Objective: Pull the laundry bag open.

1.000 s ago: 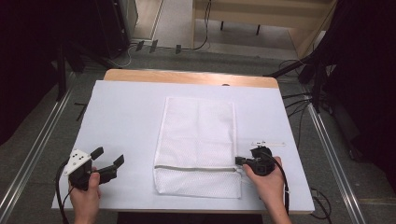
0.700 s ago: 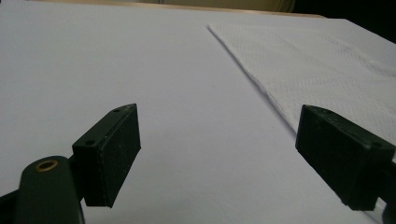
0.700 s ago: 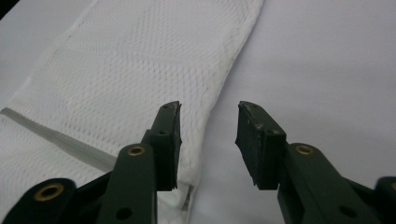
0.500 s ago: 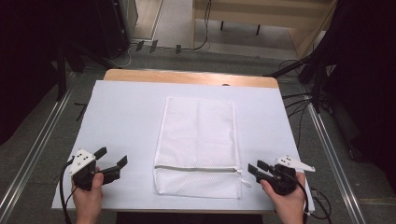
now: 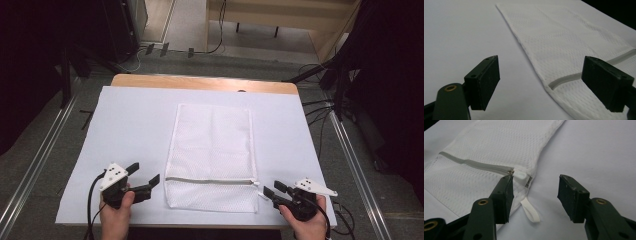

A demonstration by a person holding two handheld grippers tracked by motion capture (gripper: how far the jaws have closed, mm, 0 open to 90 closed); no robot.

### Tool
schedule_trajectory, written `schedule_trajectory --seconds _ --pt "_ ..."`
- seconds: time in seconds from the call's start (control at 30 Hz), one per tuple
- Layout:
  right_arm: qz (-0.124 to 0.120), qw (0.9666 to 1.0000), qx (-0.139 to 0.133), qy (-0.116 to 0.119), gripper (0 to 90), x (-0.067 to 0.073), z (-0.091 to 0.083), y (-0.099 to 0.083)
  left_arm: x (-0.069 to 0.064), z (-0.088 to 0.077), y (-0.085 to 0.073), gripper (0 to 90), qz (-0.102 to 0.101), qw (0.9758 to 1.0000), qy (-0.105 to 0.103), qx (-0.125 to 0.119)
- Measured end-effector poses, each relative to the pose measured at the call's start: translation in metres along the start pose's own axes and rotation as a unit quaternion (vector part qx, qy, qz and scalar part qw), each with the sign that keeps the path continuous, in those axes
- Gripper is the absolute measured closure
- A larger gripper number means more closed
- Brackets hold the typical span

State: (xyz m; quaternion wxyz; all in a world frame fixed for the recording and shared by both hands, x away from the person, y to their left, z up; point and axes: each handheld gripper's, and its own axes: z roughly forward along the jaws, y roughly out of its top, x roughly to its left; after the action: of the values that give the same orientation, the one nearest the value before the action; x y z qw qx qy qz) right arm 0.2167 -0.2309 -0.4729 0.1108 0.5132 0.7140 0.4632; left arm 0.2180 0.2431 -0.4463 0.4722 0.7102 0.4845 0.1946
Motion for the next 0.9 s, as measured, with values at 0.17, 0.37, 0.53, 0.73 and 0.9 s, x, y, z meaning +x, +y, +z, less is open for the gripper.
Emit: schedule_trajectory --seconds 0.17,0.37,0.53,0.73,0.9 --pt "-0.012 0.9999 0.007 0.009 48.6 0.003 0.006 -0.001 -0.022 0.011 0.001 18.9 0.025 0.9995 0.0 0.022" --pt "-0.016 0.9996 0.017 0.013 49.0 0.004 0.012 -0.002 -0.037 0.017 0.003 38.7 0.007 0.9987 -0.042 0.026" --pt "-0.025 0.9993 0.022 0.015 49.3 0.007 0.019 -0.002 -0.048 0.024 0.003 49.5 0.005 0.9967 -0.073 0.034" --pt "-0.07 0.997 0.031 0.009 48.9 0.013 0.028 -0.001 -0.059 0.033 0.003 47.9 0.003 0.9956 -0.085 0.039" --pt "-0.068 0.9966 0.044 0.016 49.0 0.015 0.033 -0.003 -0.065 0.038 0.004 45.6 0.001 0.9942 -0.099 0.042"
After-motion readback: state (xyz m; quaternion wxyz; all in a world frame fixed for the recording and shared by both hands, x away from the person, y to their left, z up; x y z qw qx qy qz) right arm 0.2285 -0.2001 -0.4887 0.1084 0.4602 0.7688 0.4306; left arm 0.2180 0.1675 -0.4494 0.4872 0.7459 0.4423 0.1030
